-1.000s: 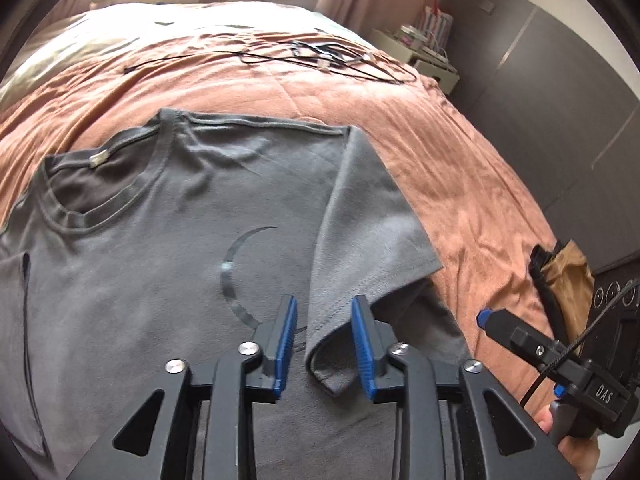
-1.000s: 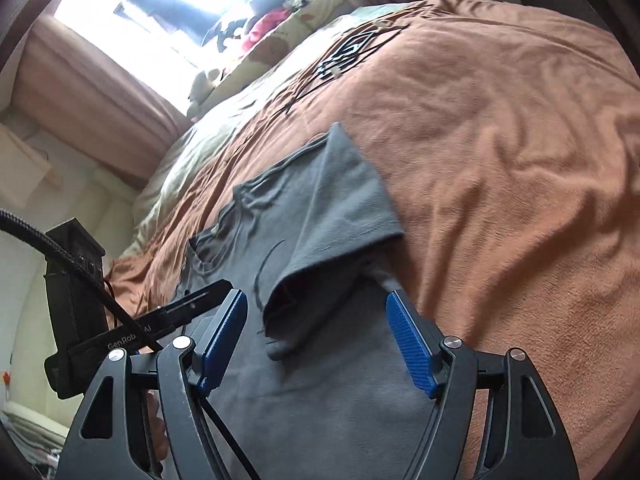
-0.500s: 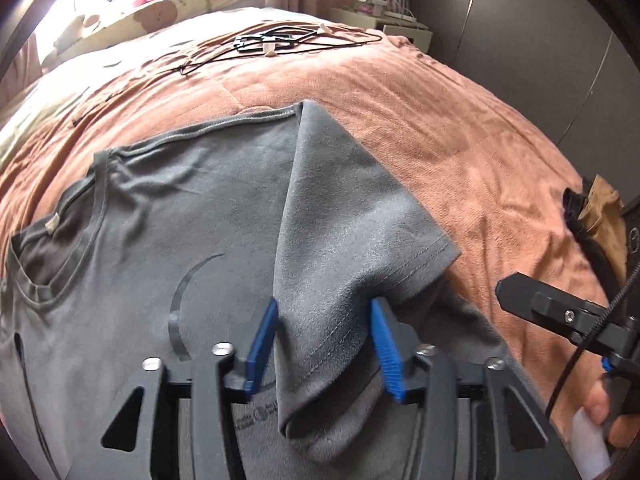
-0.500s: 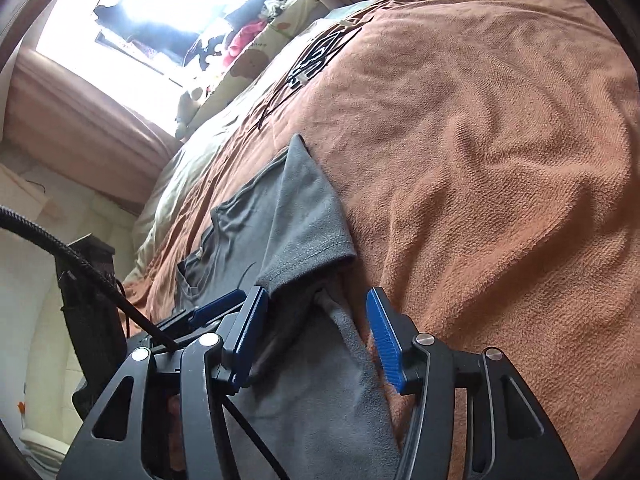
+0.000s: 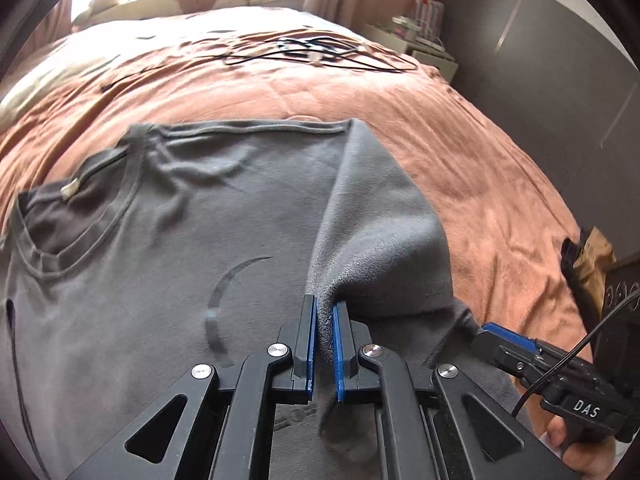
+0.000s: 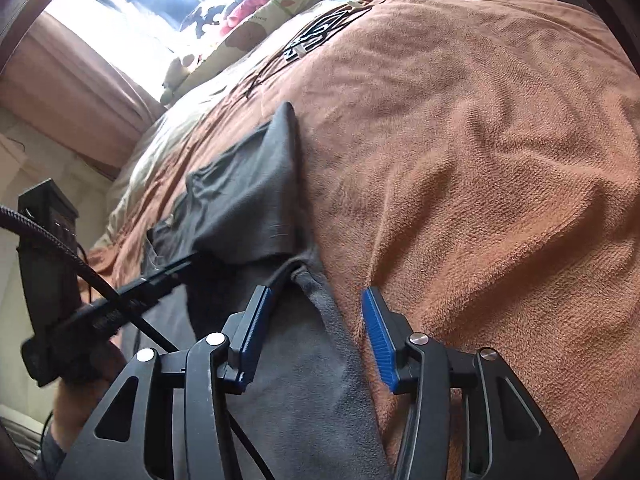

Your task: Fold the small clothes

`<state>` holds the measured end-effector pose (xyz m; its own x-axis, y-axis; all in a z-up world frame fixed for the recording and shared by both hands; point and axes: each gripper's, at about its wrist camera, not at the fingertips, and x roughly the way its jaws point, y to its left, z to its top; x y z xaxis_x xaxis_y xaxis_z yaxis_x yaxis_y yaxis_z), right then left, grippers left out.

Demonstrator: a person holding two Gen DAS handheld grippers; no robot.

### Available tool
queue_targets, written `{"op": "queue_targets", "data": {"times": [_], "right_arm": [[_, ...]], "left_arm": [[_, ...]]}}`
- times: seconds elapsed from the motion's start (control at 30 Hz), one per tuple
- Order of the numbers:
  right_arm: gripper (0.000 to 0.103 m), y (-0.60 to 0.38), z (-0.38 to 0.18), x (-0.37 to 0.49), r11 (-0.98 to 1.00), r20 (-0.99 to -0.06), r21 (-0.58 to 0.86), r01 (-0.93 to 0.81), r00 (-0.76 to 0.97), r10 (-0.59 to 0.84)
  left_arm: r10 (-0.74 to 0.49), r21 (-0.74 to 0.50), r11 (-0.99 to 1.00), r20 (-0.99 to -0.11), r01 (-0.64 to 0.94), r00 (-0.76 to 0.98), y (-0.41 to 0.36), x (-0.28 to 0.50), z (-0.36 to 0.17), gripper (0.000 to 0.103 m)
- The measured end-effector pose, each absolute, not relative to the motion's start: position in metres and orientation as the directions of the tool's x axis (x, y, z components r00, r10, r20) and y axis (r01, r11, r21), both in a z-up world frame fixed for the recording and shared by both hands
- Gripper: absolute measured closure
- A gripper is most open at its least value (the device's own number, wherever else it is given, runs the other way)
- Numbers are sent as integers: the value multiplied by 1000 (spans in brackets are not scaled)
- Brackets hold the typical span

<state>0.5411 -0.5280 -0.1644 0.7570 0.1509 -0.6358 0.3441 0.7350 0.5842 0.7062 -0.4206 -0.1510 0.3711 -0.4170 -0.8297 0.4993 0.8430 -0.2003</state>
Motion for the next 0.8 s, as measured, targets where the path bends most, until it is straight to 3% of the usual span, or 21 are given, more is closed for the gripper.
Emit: {"op": "queue_targets", "data": {"times": [0.23,0.4,0.5,0.8], "right_arm": [[64,-524,-161,546,752,-653,555,357,746,128],[64,-526,-159,545,747,-649,562,356,749,132],[64,-528,-154,541,729,-632,587,352,762,141],[64,-543,-148,522,678,-566,665,312,803,187]], "left_arm": [[-344,-195,899,-868,392,357,-388,719,-162,93],[-300,-169,914,-894,369,333,-372,721,-159,68],[-297,-160,920,-880,357,372,-362,720,-145,59],[-382,-179,856,-852,486,359,-405,707,-131,59]]}}
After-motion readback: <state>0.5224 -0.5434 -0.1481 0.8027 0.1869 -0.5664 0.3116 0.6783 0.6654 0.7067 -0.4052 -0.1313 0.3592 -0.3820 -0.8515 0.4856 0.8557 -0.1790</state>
